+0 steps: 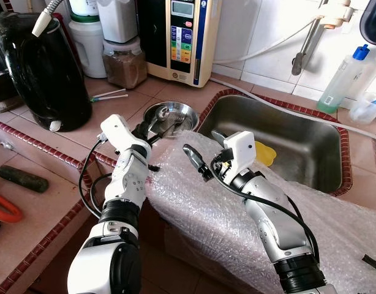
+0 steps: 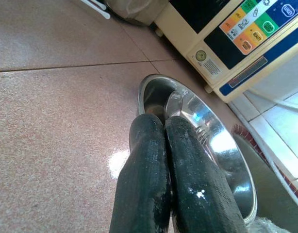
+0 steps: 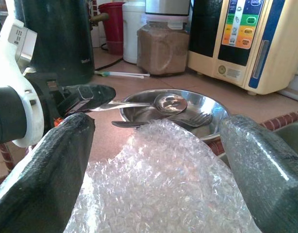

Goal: Kitchen organization

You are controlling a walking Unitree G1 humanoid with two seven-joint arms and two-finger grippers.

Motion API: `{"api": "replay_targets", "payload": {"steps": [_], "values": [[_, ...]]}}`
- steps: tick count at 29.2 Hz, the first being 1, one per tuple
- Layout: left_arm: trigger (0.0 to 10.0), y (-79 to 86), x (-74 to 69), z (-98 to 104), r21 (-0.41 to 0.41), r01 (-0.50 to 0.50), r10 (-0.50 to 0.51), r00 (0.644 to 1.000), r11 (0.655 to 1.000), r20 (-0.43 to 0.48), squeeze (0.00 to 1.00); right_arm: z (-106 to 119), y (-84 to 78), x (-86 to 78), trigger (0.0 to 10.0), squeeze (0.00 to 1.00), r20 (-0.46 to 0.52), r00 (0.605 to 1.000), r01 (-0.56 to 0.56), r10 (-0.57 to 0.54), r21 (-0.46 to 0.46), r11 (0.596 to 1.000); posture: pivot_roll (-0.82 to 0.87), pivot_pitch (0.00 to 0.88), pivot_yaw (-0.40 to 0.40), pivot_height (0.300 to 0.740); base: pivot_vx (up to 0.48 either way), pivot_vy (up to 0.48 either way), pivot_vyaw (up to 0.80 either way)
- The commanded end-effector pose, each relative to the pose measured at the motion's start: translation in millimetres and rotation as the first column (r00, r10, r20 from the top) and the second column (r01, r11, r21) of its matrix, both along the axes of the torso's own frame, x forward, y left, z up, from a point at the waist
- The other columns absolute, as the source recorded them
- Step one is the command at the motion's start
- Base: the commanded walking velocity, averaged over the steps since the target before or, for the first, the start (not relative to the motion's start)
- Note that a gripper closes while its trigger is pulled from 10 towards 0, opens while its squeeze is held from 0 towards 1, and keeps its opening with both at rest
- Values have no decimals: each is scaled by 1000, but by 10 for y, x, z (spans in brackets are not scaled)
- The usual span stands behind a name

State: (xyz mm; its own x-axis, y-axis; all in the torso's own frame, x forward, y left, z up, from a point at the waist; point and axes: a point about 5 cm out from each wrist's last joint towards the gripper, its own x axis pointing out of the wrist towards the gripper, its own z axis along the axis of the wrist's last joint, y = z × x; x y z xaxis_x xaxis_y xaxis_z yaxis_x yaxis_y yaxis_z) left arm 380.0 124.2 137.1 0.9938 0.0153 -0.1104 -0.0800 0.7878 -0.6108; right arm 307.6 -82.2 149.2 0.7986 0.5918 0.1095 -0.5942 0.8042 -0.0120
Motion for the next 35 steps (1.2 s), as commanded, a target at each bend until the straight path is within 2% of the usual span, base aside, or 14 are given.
{"api": "replay_targets", "payload": {"steps": [1,5,9,10,12,14,18,20,21,22,23,24,27,35], "values": [[0,-13,16,112,-26,0,1,999,1000,53,0,1,-27,24,10000,0,1,1000,15,-15,-2,1000,70,0,-24,740,0,0,0],[0,-8,14,193,-21,2,0,994,1000,108,0,2,-16,29,10000,0,2,1000,18,-18,-1,1000,72,0,-24,740,0,0,0],[0,-47,-2,254,-6,49,-47,986,999,158,0,-11,-7,37,10000,0,-1,1000,24,-24,-2,1000,78,0,-25,740,0,0,0],[0,-109,-31,310,67,105,-118,968,992,223,0,-10,-19,47,10000,0,4,999,36,-36,-7,999,80,0,-26,740,0,0,0],[0,-173,-64,363,111,147,-173,946,983,273,0,0,-34,63,10000,0,6,999,46,-46,-4,999,81,0,-28,740,0,0,0],[0,-247,-98,420,69,197,-209,926,978,315,0,26,-60,93,10000,0,6,998,62,-62,11,998,84,0,-32,740,0,0,0],[0,-388,-172,505,49,308,-301,865,950,401,0,130,-168,215,10000,0,-29,990,143,-140,122,982,82,0,-36,740,0,0,0],[0,-401,-180,510,49,317,-309,860,947,407,0,138,-178,226,10000,0,-36,989,150,-146,136,979,82,0,-36,740,0,0,0],[0,-448,-209,532,40,359,-340,837,933,429,0,152,-205,250,10000,0,-61,986,166,-157,176,970,80,0,-36,740,0,0,0],[0,-448,-209,532,40,359,-340,837,933,429,0,152,-205,250,10000,0,-61,986,166,-157,176,970,80,0,-36,740,0,0,0],[0,-486,-227,541,43,387,-366,821,921,438,0,157,-224,265,10000,0,-80,983,176,-163,202,963,80,0,-36,740,0,0,0],[0,-556,-269,553,51,439,-412,789,897,456,0,167,-254,286,10000,0,-116,979,193,-168,258,946,79,0,-36,740,0,0,0],[0,-641,-324,545,72,492,-466,755,868,461,0,182,-276,306,10000,0,-160,974,204,-158,330,922,78,0,-39,740,0,0,0],[0,-721,-392,490,96,541,-523,727,835,445,0,249,-275,317,10000,0,-220,973,173,-75,472,865,78,0,-41,740,0,0,0]]}}
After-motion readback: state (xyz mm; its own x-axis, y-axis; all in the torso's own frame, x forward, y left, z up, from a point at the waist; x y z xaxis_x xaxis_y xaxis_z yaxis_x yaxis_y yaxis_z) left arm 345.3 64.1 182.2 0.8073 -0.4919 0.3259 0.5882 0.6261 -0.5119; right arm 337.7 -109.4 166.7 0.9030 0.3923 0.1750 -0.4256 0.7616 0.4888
